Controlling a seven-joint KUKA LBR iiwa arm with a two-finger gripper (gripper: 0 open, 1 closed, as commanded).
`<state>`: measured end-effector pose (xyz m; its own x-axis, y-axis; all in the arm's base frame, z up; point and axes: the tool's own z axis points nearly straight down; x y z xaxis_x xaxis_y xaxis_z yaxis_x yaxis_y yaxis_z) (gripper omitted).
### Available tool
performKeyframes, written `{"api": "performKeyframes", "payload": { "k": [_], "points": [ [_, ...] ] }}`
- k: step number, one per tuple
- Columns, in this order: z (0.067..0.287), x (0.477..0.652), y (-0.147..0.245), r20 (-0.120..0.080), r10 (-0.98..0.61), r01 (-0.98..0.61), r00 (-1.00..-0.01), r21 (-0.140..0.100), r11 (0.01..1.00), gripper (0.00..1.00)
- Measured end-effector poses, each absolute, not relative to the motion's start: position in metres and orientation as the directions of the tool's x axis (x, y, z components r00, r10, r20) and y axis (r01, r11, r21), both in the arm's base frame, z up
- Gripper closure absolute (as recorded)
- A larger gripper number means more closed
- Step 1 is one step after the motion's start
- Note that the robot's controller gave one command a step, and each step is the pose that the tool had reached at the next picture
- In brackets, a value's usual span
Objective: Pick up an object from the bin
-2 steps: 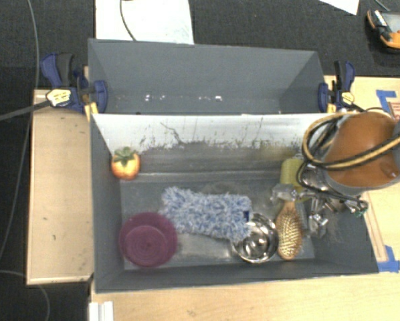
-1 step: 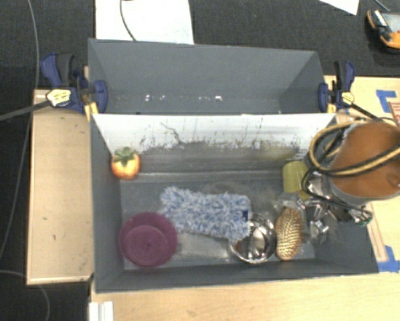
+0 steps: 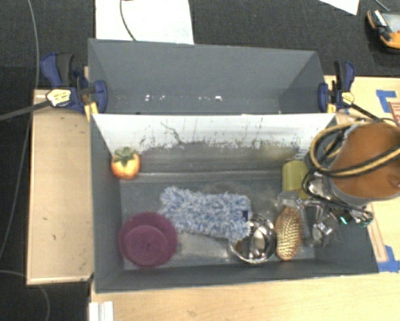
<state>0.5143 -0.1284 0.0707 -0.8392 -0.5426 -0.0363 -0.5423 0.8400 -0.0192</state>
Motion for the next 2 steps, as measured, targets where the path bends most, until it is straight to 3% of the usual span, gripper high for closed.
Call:
{"api": "performKeyframes", "payload": {
  "k": [1, 2],
  "points": [
    [0.070, 0.513, -0.129, -0.034, -0.543, -0.542, -0.839, -0.019, 0.840, 0.00],
    [0.070, 0.485, -0.102, -0.038, -0.554, -0.554, -0.832, -0.020, 0.833, 0.00]
  ]
}}
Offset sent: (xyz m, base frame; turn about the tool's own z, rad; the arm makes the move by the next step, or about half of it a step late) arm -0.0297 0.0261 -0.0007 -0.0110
